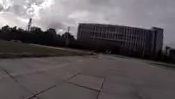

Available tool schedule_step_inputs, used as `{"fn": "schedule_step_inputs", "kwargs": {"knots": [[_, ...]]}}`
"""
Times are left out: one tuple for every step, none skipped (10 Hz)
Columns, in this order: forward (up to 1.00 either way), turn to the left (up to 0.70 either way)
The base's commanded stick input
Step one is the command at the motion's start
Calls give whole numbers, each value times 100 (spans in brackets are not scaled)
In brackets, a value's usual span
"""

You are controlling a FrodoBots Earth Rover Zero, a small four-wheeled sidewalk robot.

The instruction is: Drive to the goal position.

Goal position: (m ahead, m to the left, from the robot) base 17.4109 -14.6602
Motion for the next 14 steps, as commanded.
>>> {"fn": "schedule_step_inputs", "kwargs": {"knots": [[0,0],[0,0],[0,0],[0,0],[0,0],[0,0],[0,0],[0,0],[0,0],[2,0],[9,0],[61,0],[70,0],[70,0]]}}
